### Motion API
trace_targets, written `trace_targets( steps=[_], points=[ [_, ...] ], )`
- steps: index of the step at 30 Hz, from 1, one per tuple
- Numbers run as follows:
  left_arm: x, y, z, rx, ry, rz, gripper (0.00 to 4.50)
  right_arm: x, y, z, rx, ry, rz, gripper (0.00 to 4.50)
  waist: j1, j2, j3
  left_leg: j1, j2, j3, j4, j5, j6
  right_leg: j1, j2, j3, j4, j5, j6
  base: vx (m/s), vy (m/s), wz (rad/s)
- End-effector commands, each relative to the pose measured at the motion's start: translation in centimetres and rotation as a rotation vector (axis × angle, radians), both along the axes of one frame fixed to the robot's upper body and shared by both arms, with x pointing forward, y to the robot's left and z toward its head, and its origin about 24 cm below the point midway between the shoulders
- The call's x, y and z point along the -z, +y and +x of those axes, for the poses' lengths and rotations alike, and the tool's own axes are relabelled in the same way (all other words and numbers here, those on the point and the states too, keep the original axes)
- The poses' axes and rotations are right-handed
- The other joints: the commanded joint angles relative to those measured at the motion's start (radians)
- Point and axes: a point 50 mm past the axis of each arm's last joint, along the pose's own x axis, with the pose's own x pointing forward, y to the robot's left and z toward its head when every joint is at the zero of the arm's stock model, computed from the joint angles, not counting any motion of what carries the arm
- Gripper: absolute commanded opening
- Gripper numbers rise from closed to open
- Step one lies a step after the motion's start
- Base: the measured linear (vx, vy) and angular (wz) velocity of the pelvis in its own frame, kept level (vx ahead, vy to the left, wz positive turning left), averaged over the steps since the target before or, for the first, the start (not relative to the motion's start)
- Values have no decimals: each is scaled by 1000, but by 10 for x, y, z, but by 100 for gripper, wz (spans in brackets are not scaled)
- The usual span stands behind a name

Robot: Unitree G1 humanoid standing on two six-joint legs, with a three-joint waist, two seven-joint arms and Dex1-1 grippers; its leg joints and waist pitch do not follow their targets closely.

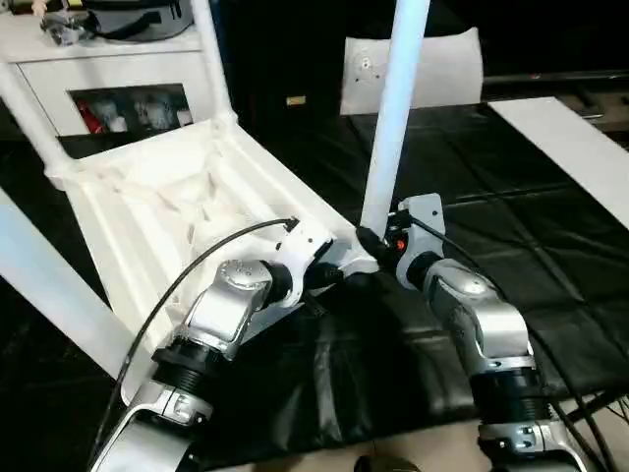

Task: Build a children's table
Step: Rotate leg to tighten

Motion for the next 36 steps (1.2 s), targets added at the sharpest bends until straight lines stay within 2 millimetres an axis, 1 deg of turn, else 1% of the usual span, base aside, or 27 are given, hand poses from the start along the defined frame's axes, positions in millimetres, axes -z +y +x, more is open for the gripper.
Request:
trace_targets(
  steps=[1,2,4,5,6,7,9,10,11,12,13,14,15,16,17,18,19,21,23,24,25,26,27,29,30,33,36],
  points=[
    [-15,-13,-2,98,-62,-36,0,3,25,-10,-171,12,42,295,14,-3,-73,-19,-18,22,-53,-82,96,83,-29,33,-51,-152,-210,0,0,0],
    [-14,-9,-3,113,-62,-30,0,2,19,-11,-180,-7,40,309,18,-1,-71,-16,-17,23,-54,-87,99,82,-29,34,-52,-152,-217,0,0,0],
    [-14,-7,-4,129,-62,-32,0,1,15,-12,-188,-18,44,327,21,0,-67,-13,-16,25,-57,-117,96,79,-29,34,-56,-187,-217,0,0,0],
    [-14,-3,-5,158,-61,-31,0,-1,8,-13,-214,-43,36,339,22,0,-64,-11,-15,25,-59,-144,87,77,-29,34,-60,-227,-211,0,0,0],
    [-14,-2,-5,167,-60,-31,0,-1,7,-14,-223,-50,34,339,23,3,-63,-10,-15,24,-60,-156,82,77,-29,33,-62,-247,-204,0,0,0],
    [-13,4,-7,211,-54,-23,0,-4,-3,-17,-278,-82,16,355,26,2,-63,-7,-14,25,-60,-178,78,76,-29,33,-68,-279,-191,0,0,0],
    [-13,10,-9,280,-58,-16,0,-6,-14,-22,-366,-93,-12,371,35,1,-61,-6,-13,25,-62,-200,79,75,-29,34,-68,-303,-176,0,0,0],
    [-13,10,-10,286,-59,-16,0,-6,-14,-23,-373,-94,-14,379,37,1,-62,-6,-13,25,-62,-200,79,75,-29,35,-68,-302,-176,0,0,0],
    [-14,14,-12,338,-57,-12,0,-7,-19,-27,-436,-92,-19,388,40,2,-61,-5,-12,26,-62,-199,77,72,-30,35,-68,-305,-176,0,0,0],
    [-13,19,-14,386,-44,2,0,-7,-23,-31,-505,-85,-26,388,45,3,-62,-1,-12,26,-62,-200,78,69,-29,36,-70,-309,-177,0,0,0],
    [-13,19,-14,386,-44,2,0,-7,-23,-31,-505,-85,-26,388,49,2,-62,-2,-11,25,-62,-196,78,71,-29,36,-68,-305,-176,0,0,0],
    [-13,25,-17,458,-39,19,0,-8,-30,-37,-594,-72,-42,388,57,4,-60,-2,-9,27,-63,-195,80,70,-30,38,-67,-301,-179,0,0,0],
    [-14,26,-18,487,-43,22,0,-8,-32,-38,-622,-67,-50,388,63,2,-62,0,-8,26,-63,-201,83,70,-30,38,-67,-300,-179,0,0,0],
    [-14,26,-18,487,-43,22,0,-8,-32,-38,-622,-67,-50,388,65,1,-62,0,-8,27,-63,-197,82,71,-30,39,-65,-294,-182,0,0,0],
    [-13,35,-21,577,-38,64,0,-9,-38,-42,-716,-46,-58,388,69,3,-61,1,-7,27,-64,-200,81,68,-31,39,-65,-291,-187,0,0,0],
    [-13,38,-23,612,-31,73,0,-9,-40,-44,-754,-40,-58,388,72,2,-63,0,-7,26,-64,-192,80,72,-31,39,-61,-281,-189,0,0,0],
    [-13,41,-24,638,-25,79,0,-10,-42,-46,-786,-33,-60,388,75,3,-63,0,-6,25,-64,-189,81,71,-32,39,-60,-273,-193,0,0,0],
    [-14,44,-25,671,-19,85,0,-10,-44,-48,-831,-23,-63,388,82,1,-63,1,-4,27,-64,-187,79,70,-33,41,-57,-263,-201,0,0,0],
    [-15,47,-26,709,-9,91,0,-11,-46,-50,-876,-12,-66,388,87,1,-64,1,-4,27,-63,-178,77,71,-33,41,-54,-248,-209,0,0,0],
    [-15,47,-26,709,-9,91,0,-11,-46,-50,-876,-12,-66,388,89,-1,-64,-1,-4,27,-64,-170,77,73,-34,41,-52,-242,-211,0,0,0],
    [-16,52,-29,764,2,105,0,-12,-47,-53,-943,9,-56,388,90,0,-63,-1,-4,27,-64,-171,76,73,-34,41,-52,-244,-211,0,0,0],
    [-16,53,-30,777,4,108,0,-12,-47,-54,-958,13,-55,388,90,-3,-63,0,-3,28,-64,-175,80,73,-33,41,-53,-252,-208,0,0,0],
    [-16,54,-30,790,6,112,0,-12,-47,-54,-971,18,-54,373,92,-2,-63,-1,-2,28,-64,-178,80,73,-35,41,-53,-261,-207,0,0,0],
    [-16,56,-33,843,13,124,0,-12,-48,-55,-1015,33,-48,364,93,-4,-63,-2,-3,28,-64,-179,78,73,-35,40,-54,-279,-201,0,0,0],
    [-15,56,-33,857,16,128,0,-12,-47,-55,-1021,38,-47,356,93,-11,-62,-3,-3,29,-64,-176,77,72,-35,41,-56,-290,-196,0,0,0],
    [-15,56,-36,888,19,133,0,-12,-44,-55,-1038,45,-41,327,97,-8,-61,-2,-2,28,-64,-173,69,70,-36,41,-57,-318,-188,0,0,0],
    [-15,55,-37,897,17,131,0,-12,-41,-55,-1062,53,-22,315,99,-7,-61,-1,-2,29,-64,-183,64,69,-36,41,-57,-327,-182,0,0,0]
  ],
)
